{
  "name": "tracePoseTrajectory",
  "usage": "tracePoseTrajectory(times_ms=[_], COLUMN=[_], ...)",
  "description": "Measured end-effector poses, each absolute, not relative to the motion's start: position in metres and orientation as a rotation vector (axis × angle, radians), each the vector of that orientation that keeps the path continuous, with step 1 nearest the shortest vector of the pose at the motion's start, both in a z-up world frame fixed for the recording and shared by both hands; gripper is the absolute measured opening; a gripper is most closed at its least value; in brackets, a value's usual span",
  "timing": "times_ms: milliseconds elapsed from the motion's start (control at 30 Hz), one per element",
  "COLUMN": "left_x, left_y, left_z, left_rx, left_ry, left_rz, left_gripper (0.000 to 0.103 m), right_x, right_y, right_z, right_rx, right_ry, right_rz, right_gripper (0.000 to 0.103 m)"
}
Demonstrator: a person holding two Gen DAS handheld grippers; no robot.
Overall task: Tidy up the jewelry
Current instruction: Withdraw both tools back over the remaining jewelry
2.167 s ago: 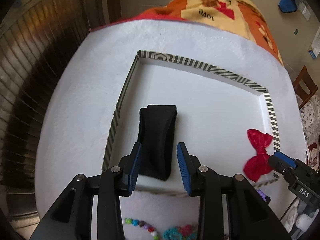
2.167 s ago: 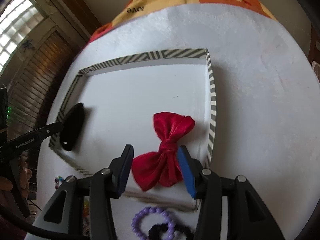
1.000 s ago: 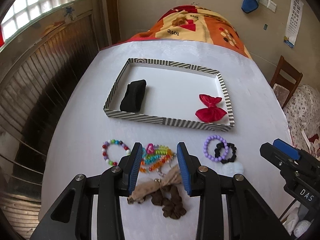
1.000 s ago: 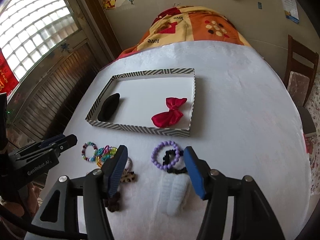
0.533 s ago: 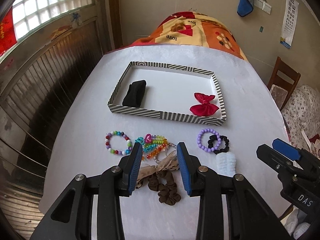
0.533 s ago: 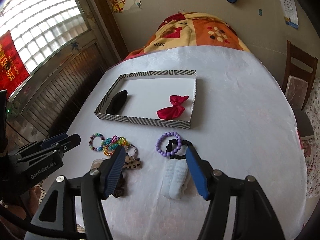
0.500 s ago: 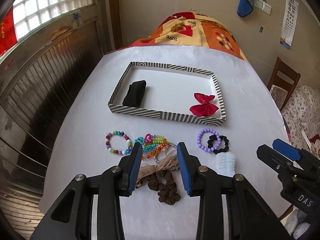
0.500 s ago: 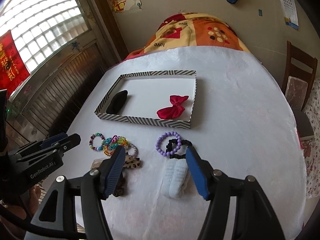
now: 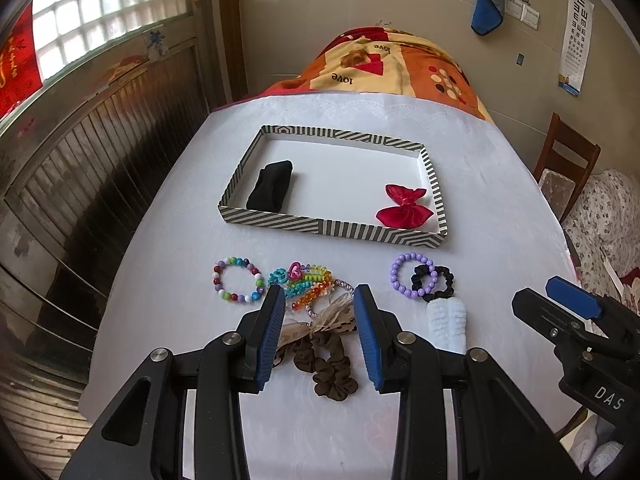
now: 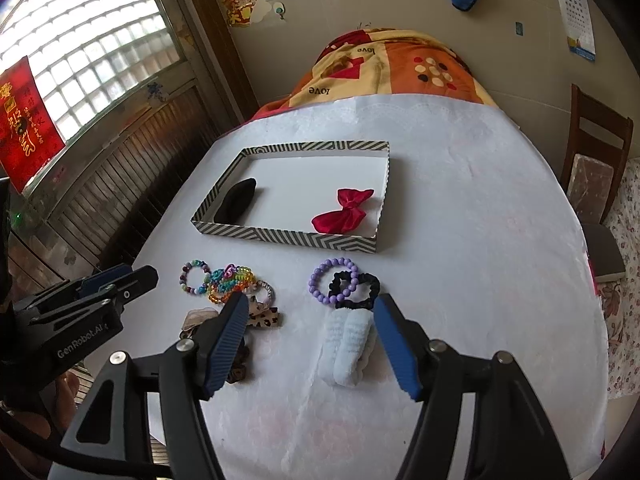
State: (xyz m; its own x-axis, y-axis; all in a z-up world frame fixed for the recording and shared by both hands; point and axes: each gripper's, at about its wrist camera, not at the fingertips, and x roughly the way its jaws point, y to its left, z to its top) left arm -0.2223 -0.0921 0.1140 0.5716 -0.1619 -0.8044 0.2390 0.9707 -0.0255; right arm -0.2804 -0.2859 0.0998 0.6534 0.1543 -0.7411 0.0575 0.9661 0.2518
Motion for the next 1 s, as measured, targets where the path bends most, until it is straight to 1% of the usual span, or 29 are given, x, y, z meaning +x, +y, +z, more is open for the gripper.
tracePoseTrajectory(times_ms=[467,1000], left_x=[-0.22,-0.196], left_y=[-0.083,-0.014], left_z=[0.109,0.087], left_rx=[0.069,-0.11], left_ry=[0.96,1.08], left_rz=[-0.226,-0.162], left_gripper=[0.025,0.025], right_x=[-0.281,-0.277], right_y=[-0.289,-0.313], right_z=[0.092,0.073], right_rx=[0.27,0.33], right_ry=[0.874,0.917], right_rz=[0.059,-0.014], right_gripper=[0.07,0.07])
